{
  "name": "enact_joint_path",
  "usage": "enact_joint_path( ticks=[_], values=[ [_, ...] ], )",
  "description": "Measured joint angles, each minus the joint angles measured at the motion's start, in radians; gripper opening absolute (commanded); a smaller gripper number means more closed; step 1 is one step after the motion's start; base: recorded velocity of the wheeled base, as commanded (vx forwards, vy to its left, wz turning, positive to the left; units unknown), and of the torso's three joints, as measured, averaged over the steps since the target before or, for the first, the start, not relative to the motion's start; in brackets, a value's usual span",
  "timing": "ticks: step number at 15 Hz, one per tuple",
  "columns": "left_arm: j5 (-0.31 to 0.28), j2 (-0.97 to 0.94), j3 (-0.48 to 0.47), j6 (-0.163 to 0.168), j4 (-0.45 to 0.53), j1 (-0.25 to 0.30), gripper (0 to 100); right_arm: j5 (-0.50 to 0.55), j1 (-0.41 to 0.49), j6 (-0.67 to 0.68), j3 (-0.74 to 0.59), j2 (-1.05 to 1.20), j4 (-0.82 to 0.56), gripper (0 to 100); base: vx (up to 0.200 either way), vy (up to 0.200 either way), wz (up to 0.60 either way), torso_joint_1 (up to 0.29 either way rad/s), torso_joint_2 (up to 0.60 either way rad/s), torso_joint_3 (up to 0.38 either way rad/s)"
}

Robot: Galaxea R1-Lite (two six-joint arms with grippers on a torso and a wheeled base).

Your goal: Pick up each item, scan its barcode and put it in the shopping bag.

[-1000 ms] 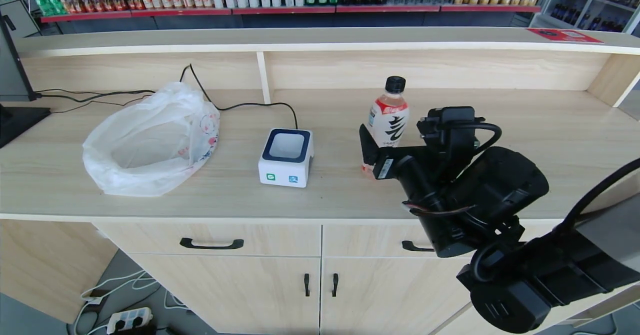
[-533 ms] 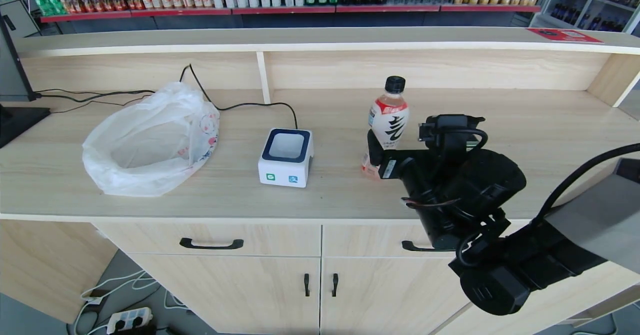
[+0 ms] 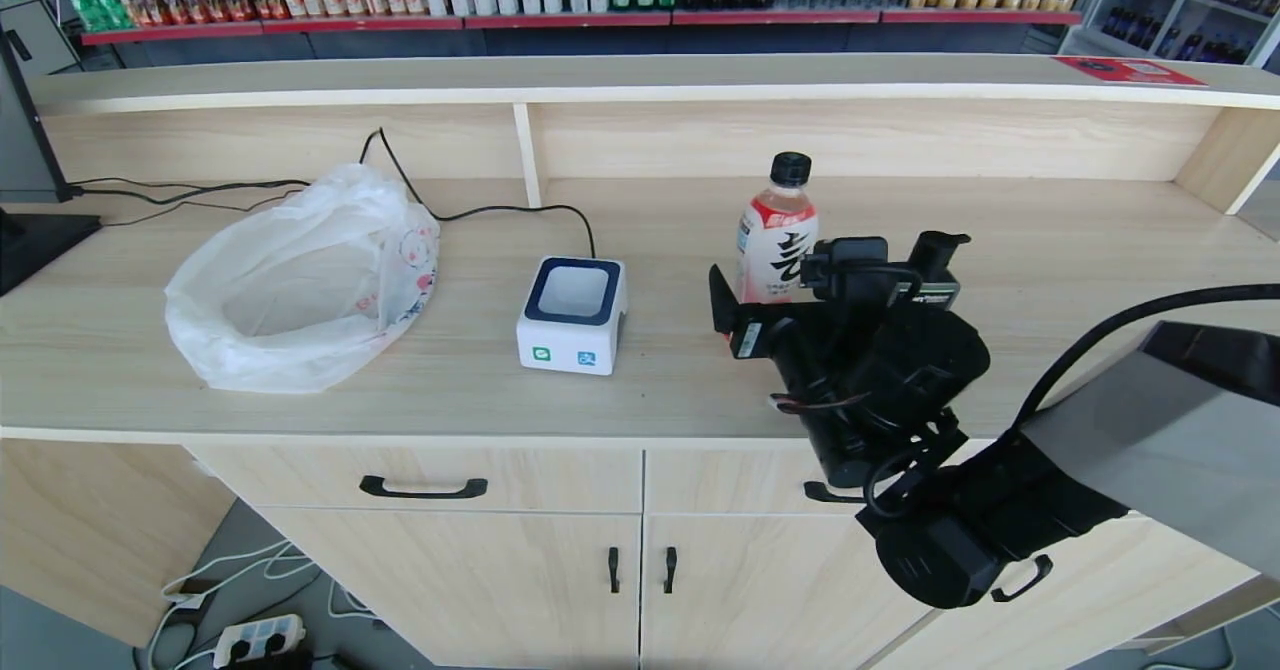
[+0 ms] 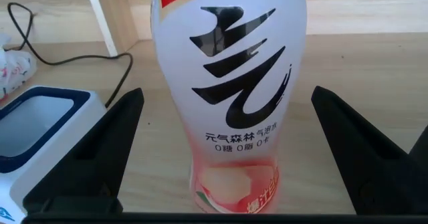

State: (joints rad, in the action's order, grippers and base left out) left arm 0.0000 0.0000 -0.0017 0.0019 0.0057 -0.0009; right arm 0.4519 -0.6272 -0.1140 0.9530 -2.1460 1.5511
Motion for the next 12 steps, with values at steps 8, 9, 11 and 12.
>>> enact_joint_path(
  ticks=[8,9,11,12],
  values=[
    [0.000,0.000,0.000,0.000,0.000,0.001,100,-0.040,0.039,0.001,0.072,-0.027,-0.060,100,0.000,0.000,0.00,0.000,0.00,0.000],
    [0.000,0.000,0.000,0.000,0.000,0.000,100,-0.043,0.041,0.001,0.082,-0.029,-0.075,100,0.000,0.000,0.00,0.000,0.00,0.000],
    [0.000,0.000,0.000,0.000,0.000,0.000,100,-0.045,0.041,0.003,0.097,-0.031,-0.095,100,0.000,0.000,0.00,0.000,0.00,0.000],
    [0.000,0.000,0.000,0.000,0.000,0.000,100,-0.046,0.041,0.004,0.101,-0.032,-0.101,100,0.000,0.000,0.00,0.000,0.00,0.000]
  ],
)
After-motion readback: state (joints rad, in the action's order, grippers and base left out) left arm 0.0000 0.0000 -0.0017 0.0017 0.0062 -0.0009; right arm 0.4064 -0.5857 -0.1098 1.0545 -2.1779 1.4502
